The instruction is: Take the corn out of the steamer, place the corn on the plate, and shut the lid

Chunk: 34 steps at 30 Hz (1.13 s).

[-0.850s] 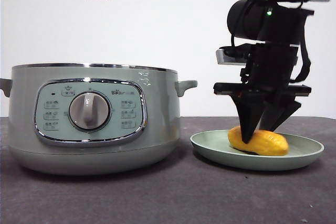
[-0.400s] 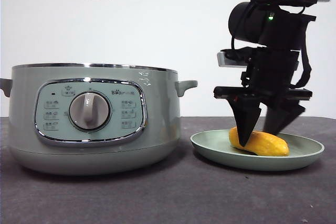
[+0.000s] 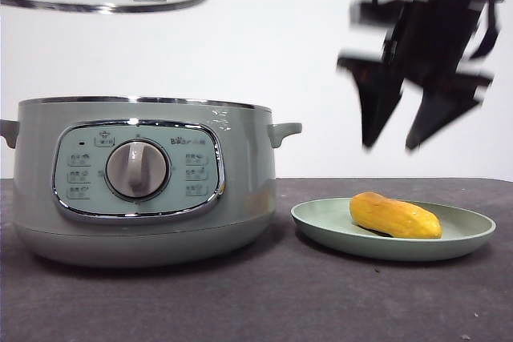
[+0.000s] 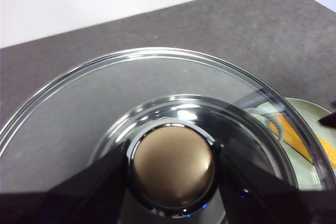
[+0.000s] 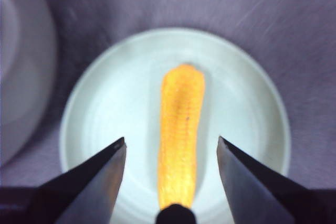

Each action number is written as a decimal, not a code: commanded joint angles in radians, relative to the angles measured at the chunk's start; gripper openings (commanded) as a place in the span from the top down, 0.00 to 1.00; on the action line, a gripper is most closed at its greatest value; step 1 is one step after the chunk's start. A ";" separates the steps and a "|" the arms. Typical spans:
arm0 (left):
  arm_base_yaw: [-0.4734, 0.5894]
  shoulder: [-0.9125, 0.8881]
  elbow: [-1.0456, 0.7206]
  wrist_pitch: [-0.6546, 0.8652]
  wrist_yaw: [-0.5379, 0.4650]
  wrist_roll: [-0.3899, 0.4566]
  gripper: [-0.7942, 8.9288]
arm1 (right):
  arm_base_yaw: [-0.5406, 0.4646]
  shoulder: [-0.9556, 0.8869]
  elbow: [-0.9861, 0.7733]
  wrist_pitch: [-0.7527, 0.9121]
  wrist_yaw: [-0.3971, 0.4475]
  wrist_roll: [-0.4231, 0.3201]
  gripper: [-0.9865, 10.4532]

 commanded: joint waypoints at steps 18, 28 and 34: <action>-0.008 0.311 0.010 0.182 0.105 -0.034 0.93 | 0.000 -0.403 -0.007 -0.165 0.008 0.012 0.67; -0.016 0.358 0.010 0.146 0.100 -0.028 0.93 | 0.000 -0.406 -0.007 -0.180 0.008 0.012 0.67; -0.016 0.358 0.010 0.136 0.094 -0.027 0.93 | 0.000 -0.406 -0.007 -0.180 0.008 0.012 0.67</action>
